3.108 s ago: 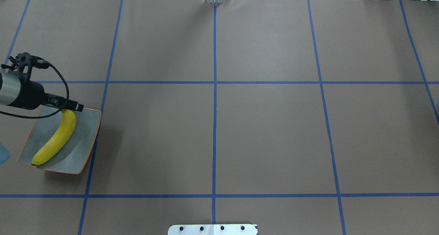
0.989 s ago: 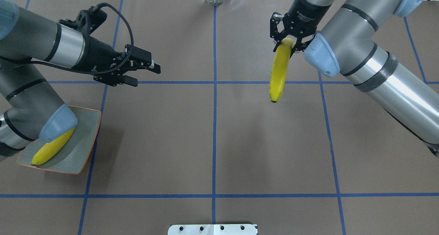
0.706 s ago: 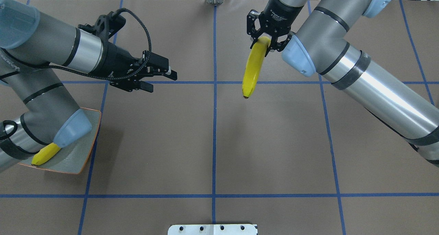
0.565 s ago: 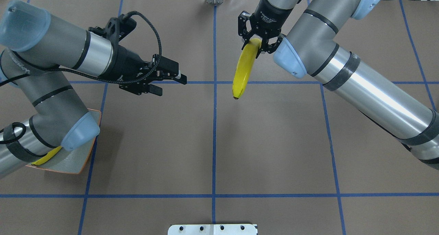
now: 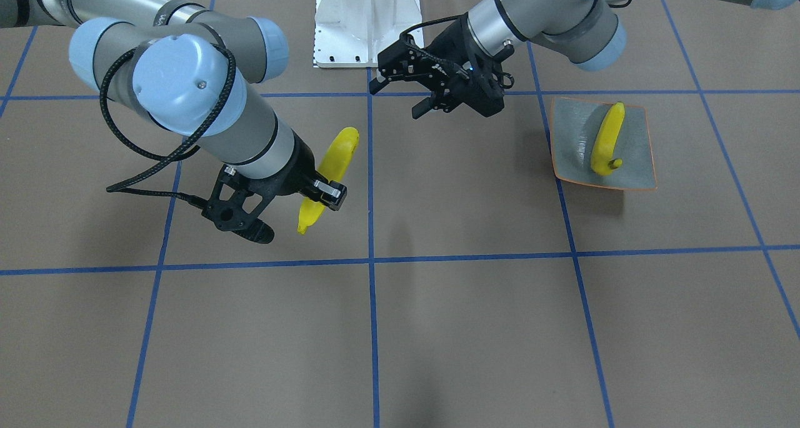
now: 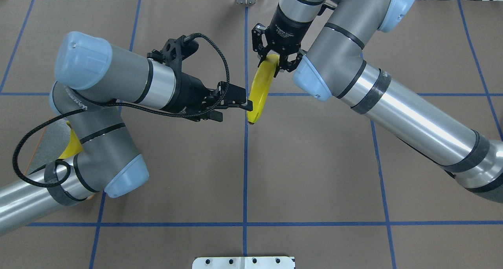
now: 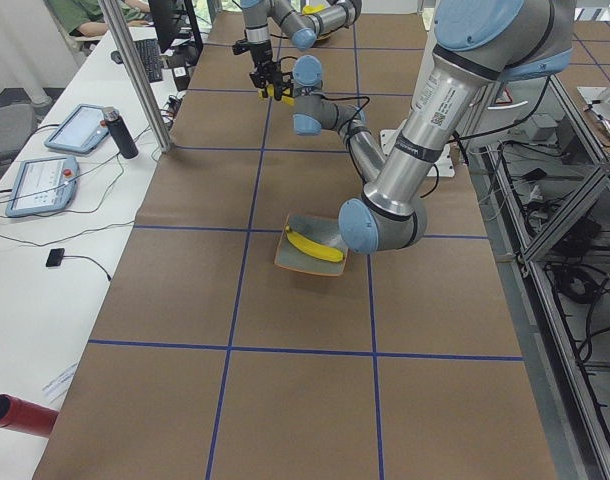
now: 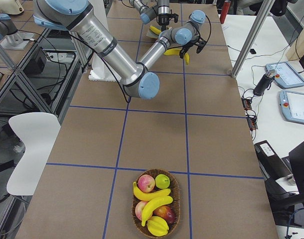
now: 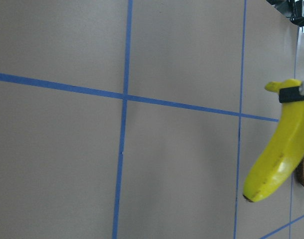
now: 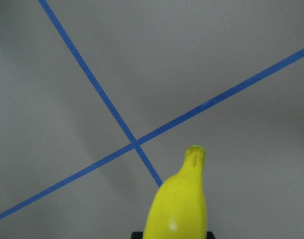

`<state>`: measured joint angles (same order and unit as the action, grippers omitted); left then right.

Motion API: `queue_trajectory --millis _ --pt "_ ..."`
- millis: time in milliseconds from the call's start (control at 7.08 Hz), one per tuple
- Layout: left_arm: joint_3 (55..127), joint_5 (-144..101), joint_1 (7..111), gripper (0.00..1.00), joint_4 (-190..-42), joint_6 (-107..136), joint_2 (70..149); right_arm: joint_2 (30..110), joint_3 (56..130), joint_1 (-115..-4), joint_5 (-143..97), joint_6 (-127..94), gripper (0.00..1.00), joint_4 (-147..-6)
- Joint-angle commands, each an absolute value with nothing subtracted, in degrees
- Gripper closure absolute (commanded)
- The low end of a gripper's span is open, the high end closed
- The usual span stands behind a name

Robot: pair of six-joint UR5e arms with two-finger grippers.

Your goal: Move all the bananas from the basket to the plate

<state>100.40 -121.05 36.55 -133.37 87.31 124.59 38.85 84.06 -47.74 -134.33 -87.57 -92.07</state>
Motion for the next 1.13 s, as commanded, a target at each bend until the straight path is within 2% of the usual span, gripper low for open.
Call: queue_trajectory --millis 0,989 --pt "98.6 -119.9 35.9 0.00 -133.4 87.2 126.3 38.5 84.2 -46.1 -132.7 -88.2 1.00 -92.1" --pt "93.4 -118.1 35.9 0.00 -133.4 84.8 130.2 39.0 84.8 -44.9 -132.9 -87.1 1.00 -92.0"
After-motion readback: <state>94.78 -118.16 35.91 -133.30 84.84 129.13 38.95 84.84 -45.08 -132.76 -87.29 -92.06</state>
